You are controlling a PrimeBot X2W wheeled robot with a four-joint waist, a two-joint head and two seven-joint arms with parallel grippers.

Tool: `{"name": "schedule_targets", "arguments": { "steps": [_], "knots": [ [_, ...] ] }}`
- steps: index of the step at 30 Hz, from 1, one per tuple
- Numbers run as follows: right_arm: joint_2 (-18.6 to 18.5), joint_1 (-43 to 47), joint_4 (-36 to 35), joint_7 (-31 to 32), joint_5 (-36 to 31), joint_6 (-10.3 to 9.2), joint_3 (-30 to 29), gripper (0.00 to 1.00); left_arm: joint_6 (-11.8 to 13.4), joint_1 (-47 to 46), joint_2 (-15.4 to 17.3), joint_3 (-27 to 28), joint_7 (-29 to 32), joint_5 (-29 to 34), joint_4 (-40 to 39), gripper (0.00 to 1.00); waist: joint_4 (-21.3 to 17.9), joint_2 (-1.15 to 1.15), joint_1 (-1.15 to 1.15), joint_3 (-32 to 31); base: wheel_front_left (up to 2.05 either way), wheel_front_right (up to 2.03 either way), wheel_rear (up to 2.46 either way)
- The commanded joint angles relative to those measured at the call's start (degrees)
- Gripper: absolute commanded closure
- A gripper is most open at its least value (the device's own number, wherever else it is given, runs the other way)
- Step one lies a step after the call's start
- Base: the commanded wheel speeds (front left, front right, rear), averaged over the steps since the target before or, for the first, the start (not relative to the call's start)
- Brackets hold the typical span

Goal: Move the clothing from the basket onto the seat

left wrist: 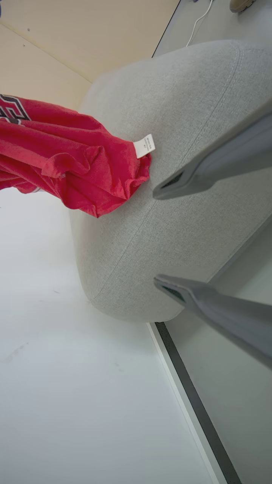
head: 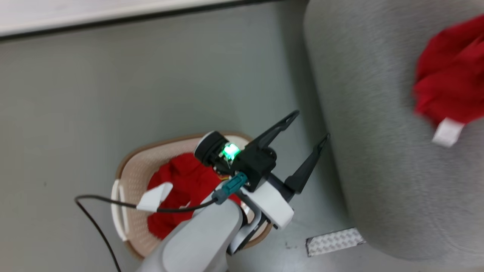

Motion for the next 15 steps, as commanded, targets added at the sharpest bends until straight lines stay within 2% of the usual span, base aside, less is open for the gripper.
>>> {"name": "schedule_targets", "arguments": {
  "steps": [1,7,11,15],
  "knots": [
    [-3.0,-5.8,3.2,1.1,0.8,-0.14,-0.3,1.00,0.3,-1.7,-0.1,0.1,-0.4,0.6,0.2,0.00,4.5,0.00,-0.02,5.5,0.00,0.00,0.00],
    [-9.6,-23.0,13.0,3.4,0.9,-0.14,-1.3,1.00,1.0,-3.2,-0.5,-0.1,-1.9,-0.5,0.8,0.00,7.3,0.00,-0.02,8.0,0.00,0.00,0.00],
    [-10.8,-28.2,17.2,4.0,-0.5,-0.14,-0.4,1.00,1.5,-3.0,-0.6,-0.6,-2.5,-1.1,0.9,0.00,8.3,0.00,-0.02,8.7,0.00,0.00,0.00],
    [-9.6,-29.0,22.9,3.7,-0.4,-0.14,1.0,1.00,2.3,-2.8,-0.7,-0.9,-3.0,-1.8,1.1,0.00,8.9,0.00,-0.02,9.7,0.00,0.00,0.00]
  ]
}}
